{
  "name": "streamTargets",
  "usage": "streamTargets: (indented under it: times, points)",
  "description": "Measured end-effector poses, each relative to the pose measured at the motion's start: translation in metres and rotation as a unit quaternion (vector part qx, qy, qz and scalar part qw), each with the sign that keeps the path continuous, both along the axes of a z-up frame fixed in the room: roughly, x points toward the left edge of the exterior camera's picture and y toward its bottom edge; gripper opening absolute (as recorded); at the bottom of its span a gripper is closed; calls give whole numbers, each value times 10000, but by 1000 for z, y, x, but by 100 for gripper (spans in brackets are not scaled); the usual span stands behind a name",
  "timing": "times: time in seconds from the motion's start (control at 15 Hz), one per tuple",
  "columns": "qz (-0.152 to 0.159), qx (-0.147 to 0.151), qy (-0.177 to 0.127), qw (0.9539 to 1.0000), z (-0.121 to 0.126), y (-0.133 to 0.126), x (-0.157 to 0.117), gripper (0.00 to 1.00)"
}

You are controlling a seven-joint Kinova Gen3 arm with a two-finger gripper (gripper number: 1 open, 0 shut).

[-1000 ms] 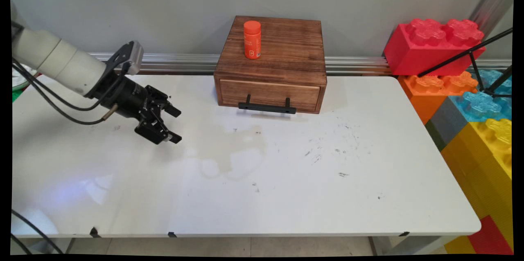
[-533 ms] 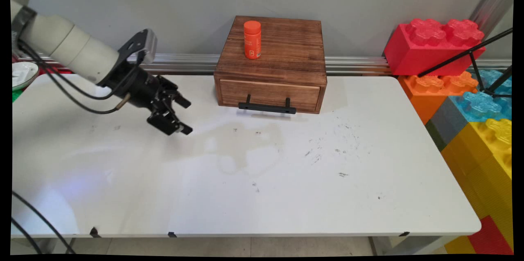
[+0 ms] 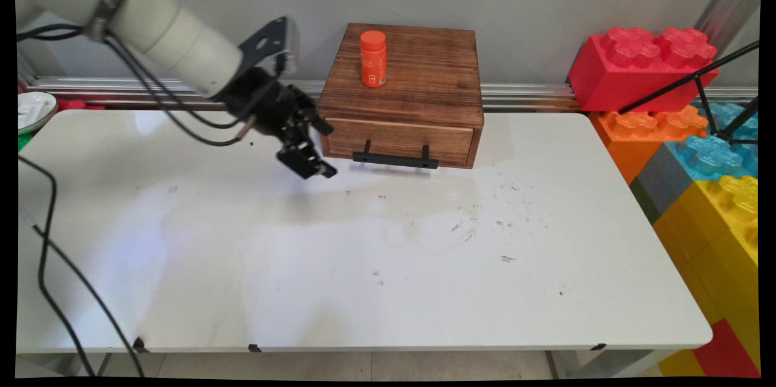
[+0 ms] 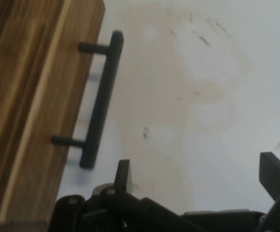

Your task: Open the drawer

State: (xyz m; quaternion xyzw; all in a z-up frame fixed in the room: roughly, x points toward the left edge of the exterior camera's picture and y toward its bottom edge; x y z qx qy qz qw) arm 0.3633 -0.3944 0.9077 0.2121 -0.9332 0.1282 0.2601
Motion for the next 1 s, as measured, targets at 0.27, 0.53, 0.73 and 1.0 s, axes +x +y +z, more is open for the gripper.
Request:
streamTargets:
  times: [0.27, 0.53, 0.73, 1.0]
  points:
    - [-448, -278, -385, 9979, -7, -34, -35, 100]
    - [-692, -378, -635, 9949, -19, -55, -52, 100]
    - [-886, -397, -826, 9918, -35, -72, -64, 100]
    - [-1010, -382, -994, 9892, -55, -87, -71, 100]
